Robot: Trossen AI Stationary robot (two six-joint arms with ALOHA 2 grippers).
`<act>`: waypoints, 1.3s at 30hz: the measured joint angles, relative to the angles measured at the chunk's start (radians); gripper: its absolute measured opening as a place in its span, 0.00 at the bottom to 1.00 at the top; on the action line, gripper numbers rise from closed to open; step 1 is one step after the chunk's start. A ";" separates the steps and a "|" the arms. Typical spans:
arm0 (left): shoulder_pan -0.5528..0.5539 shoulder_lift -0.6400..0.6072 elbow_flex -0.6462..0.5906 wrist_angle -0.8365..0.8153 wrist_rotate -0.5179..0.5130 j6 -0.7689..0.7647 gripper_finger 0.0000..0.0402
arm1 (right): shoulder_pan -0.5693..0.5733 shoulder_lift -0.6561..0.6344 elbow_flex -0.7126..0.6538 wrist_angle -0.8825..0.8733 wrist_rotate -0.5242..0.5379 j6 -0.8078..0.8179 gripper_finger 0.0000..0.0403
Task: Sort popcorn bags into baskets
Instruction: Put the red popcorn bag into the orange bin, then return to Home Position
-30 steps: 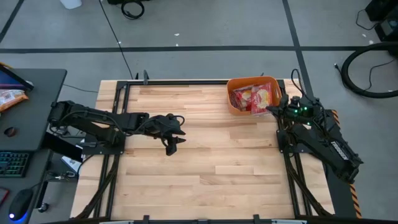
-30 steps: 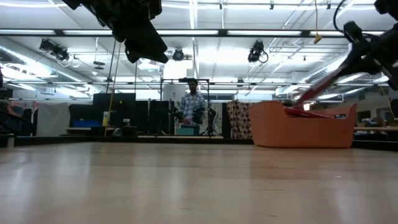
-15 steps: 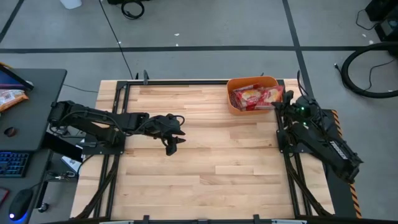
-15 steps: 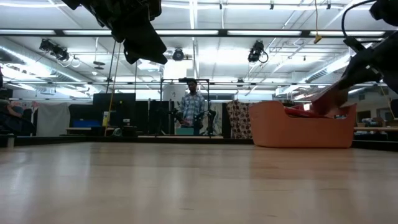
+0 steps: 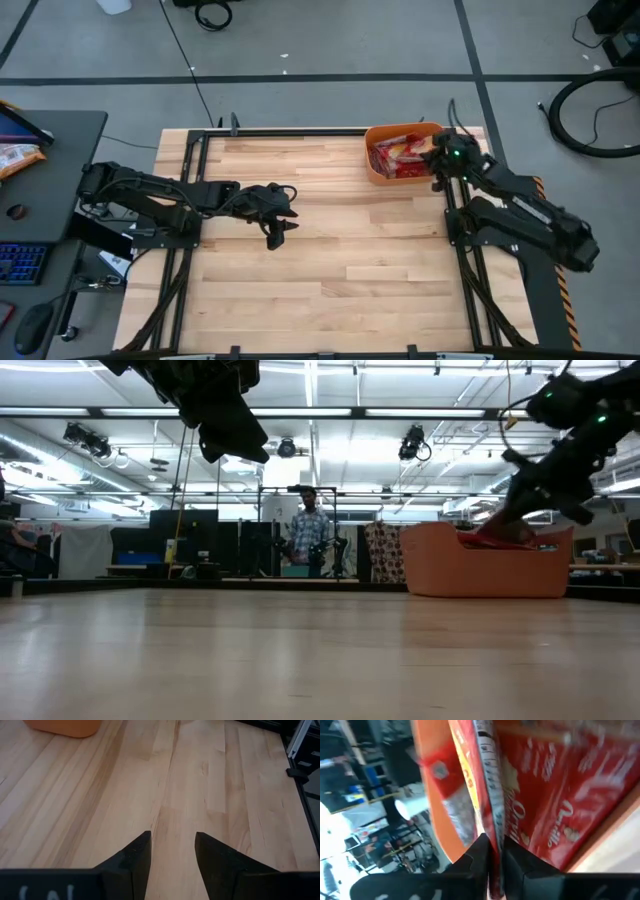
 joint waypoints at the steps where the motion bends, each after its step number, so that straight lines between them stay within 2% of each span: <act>1: 0.000 0.000 0.000 0.000 0.000 0.000 0.39 | 0.002 0.038 0.000 0.027 -0.018 0.012 0.11; 6: 0.000 0.000 0.000 -0.001 0.011 -0.012 0.39 | 0.022 0.186 0.000 0.234 -0.073 -0.080 0.17; 10: 0.000 0.000 0.000 -0.002 0.029 -0.029 0.39 | 0.023 0.253 0.000 0.359 -0.121 -0.138 0.26; 17: 0.000 0.000 0.000 -0.016 0.134 -0.103 0.39 | 0.029 0.293 0.000 0.392 -0.305 -0.159 0.44; 22: 0.000 0.000 0.000 -0.040 0.217 -0.114 0.39 | 0.035 0.280 0.000 0.554 -0.439 -0.242 0.50; 25: -0.001 -0.010 0.000 -0.037 0.239 -0.114 0.39 | 0.026 0.257 0.000 0.653 -0.478 -0.326 0.51; 28: -0.001 -0.027 -0.001 -0.013 0.234 -0.111 0.39 | 0.026 0.224 0.000 0.738 -0.537 -0.488 0.50; 32: -0.001 -0.106 -0.037 0.044 0.209 -0.117 0.38 | 0.076 0.155 0.000 0.750 -0.585 -0.699 0.47; 35: -0.001 -0.183 -0.082 0.055 0.174 -0.143 0.36 | 0.138 0.087 0.000 0.721 -0.556 -0.829 0.43; 39: 0.000 -0.309 -0.168 0.105 0.128 -0.214 0.32 | 0.211 -0.001 0.001 0.561 -0.420 -0.923 0.36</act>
